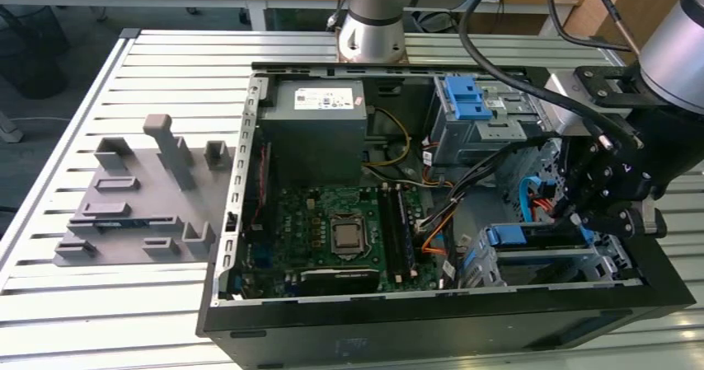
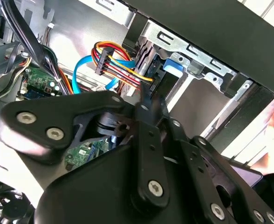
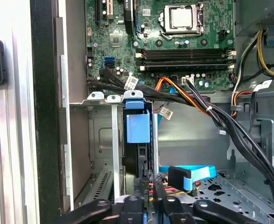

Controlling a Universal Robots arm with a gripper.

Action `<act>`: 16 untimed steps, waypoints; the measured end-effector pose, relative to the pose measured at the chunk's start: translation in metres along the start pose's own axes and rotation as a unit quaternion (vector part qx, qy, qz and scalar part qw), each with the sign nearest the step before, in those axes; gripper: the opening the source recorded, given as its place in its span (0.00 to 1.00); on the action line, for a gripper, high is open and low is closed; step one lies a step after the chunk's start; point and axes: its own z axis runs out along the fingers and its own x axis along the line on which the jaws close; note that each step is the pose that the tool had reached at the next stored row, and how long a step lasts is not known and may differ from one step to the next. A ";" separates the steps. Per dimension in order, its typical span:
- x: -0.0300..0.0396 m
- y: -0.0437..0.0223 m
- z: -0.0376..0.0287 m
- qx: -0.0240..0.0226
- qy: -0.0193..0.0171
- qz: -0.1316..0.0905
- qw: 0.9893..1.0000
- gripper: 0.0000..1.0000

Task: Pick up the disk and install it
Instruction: 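Insert the first disk wire, then insert the second disk wire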

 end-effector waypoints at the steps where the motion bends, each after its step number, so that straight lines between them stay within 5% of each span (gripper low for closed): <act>1: 0.0000 0.0000 -0.0001 0.000 0.000 0.000 1.000 0.22; 3: 0.0000 0.0000 -0.0002 0.000 0.000 0.000 1.000 0.11; 16: 0.0002 0.0025 -0.0002 -0.001 0.000 0.000 1.000 0.11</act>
